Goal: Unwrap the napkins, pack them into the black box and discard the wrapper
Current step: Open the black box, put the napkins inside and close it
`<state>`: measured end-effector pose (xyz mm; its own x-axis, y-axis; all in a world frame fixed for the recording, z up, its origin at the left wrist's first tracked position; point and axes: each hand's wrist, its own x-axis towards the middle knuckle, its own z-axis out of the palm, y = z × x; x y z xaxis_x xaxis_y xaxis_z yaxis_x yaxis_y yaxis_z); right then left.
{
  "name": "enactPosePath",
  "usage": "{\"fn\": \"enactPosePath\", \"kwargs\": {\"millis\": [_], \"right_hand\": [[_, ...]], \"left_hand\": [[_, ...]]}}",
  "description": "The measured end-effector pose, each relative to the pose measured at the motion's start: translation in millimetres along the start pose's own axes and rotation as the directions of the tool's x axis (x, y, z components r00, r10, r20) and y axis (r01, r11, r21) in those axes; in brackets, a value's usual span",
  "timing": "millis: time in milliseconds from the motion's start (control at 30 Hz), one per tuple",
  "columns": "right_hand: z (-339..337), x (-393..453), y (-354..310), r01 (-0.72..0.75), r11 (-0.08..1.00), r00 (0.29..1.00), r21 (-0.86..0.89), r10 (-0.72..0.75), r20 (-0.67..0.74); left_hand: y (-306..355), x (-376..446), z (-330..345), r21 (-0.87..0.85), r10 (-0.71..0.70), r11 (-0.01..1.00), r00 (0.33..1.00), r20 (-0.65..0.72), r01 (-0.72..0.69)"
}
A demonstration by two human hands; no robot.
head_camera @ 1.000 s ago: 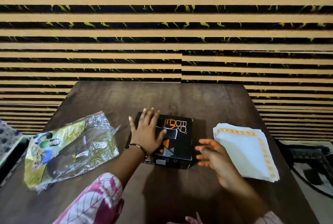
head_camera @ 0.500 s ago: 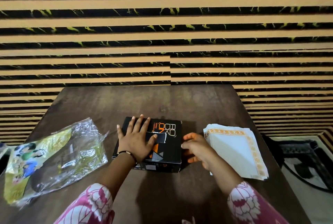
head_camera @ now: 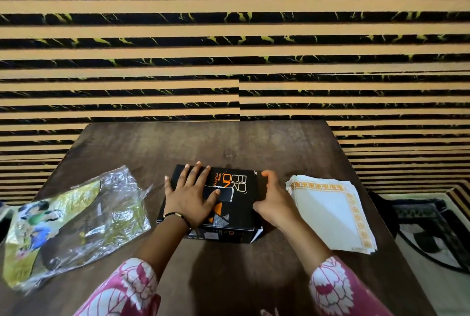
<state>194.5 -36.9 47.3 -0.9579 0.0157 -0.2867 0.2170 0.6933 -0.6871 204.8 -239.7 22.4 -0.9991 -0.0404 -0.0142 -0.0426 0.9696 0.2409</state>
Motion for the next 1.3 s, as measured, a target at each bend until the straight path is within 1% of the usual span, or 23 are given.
{"fn": "enactPosePath", "kwargs": {"millis": [67,133,200,233,300,367,400,467,500,567,633,700,767,833,867,933,1000,1100,1167,1233,1300], "right_hand": [[-2.9,-1.3,3.8,0.059,0.988,0.998,-0.145,-0.064,-0.029],[-7.0,-4.7,15.8,0.03,0.965,0.999,-0.262,-0.039,-0.03],[-13.7,-10.1,28.1,0.013,0.946,0.997,-0.323,-0.035,-0.064],[-15.4,-13.6,31.9,0.038,0.927,0.993,-0.373,-0.078,-0.09],[-13.2,-21.9,35.8,0.169,0.848,0.962,-0.502,-0.254,-0.105],[-4.9,-29.3,36.8,0.334,0.774,0.909,-0.538,-0.415,-0.032],[0.2,-33.0,36.3,0.392,0.75,0.895,-0.533,-0.444,0.033],[9.4,-39.5,38.8,0.431,0.742,0.895,-0.513,-0.425,0.136],[12.2,-40.7,42.0,0.432,0.749,0.897,-0.502,-0.417,0.149],[11.2,-43.9,47.2,0.423,0.771,0.9,-0.475,-0.416,0.126],[5.9,-49.4,53.3,0.382,0.832,0.924,-0.403,-0.356,0.142],[2.4,-59.1,62.1,0.309,0.898,0.942,-0.313,-0.244,0.231],[4.5,-70.9,71.1,0.246,0.95,0.925,-0.192,-0.17,0.34],[11.6,-78.5,75.7,0.205,0.976,0.905,-0.074,-0.16,0.394],[15.4,-80.0,75.1,0.211,0.977,0.898,-0.037,-0.178,0.403],[25.0,-78.1,72.4,0.267,0.964,0.882,-0.013,-0.239,0.406],[32.9,-76.0,65.5,0.293,0.956,0.887,-0.001,-0.271,0.373],[37.6,-72.6,57.7,0.241,0.968,0.917,0.066,-0.25,0.31],[38.0,-69.4,58.3,0.219,0.97,0.924,0.107,-0.241,0.296],[38.7,-67.3,59.0,0.205,0.967,0.927,0.15,-0.241,0.288],[39.6,-65.0,58.2,0.195,0.96,0.923,0.2,-0.248,0.294]], "left_hand": [[-0.1,0.3,-0.3,-0.007,-0.004,1.0,1.0,-0.001,0.004],[-0.7,-0.1,-0.2,-0.003,0.0,1.0,1.0,-0.001,0.0],[-0.7,0.8,1.0,-0.007,-0.005,1.0,1.0,-0.009,0.005],[-0.5,1.5,1.2,-0.006,-0.007,1.0,1.0,-0.011,0.006],[-0.4,1.5,1.9,-0.006,-0.009,1.0,1.0,-0.01,0.009],[-0.8,1.5,2.5,-0.005,-0.006,1.0,1.0,-0.012,0.006],[-1.0,1.9,2.2,-0.007,-0.005,1.0,1.0,-0.015,0.005],[-1.1,1.6,1.5,-0.013,0.001,1.0,1.0,-0.018,-0.001],[-1.3,1.2,1.2,-0.013,0.003,1.0,1.0,-0.018,-0.004],[-1.7,0.9,1.4,-0.02,0.003,1.0,1.0,-0.019,-0.003],[-1.9,1.2,1.5,-0.038,0.006,0.999,1.0,-0.029,-0.007],[-2.1,1.9,1.8,-0.042,0.01,0.999,0.999,-0.033,-0.011],[-2.3,2.7,2.0,-0.038,0.01,0.999,1.0,-0.026,-0.011],[-2.3,2.7,2.1,-0.034,0.009,0.999,1.0,-0.027,-0.01],[-2.3,2.5,2.3,-0.033,0.006,0.999,1.0,-0.029,-0.007],[-2.5,2.0,2.4,-0.031,0.003,0.999,1.0,-0.03,-0.004],[-3.3,2.1,2.2,-0.028,0.012,1.0,1.0,-0.027,-0.013],[-3.4,2.7,1.1,-0.022,0.032,0.999,0.999,-0.03,-0.032],[-0.3,2.0,-1.1,-0.013,0.061,0.998,0.997,-0.048,-0.062],[8.1,-1.4,-5.0,-0.008,0.183,0.983,0.983,-0.031,-0.183],[24.7,-8.2,-7.4,-0.026,0.348,0.937,0.934,0.077,-0.347]]}}
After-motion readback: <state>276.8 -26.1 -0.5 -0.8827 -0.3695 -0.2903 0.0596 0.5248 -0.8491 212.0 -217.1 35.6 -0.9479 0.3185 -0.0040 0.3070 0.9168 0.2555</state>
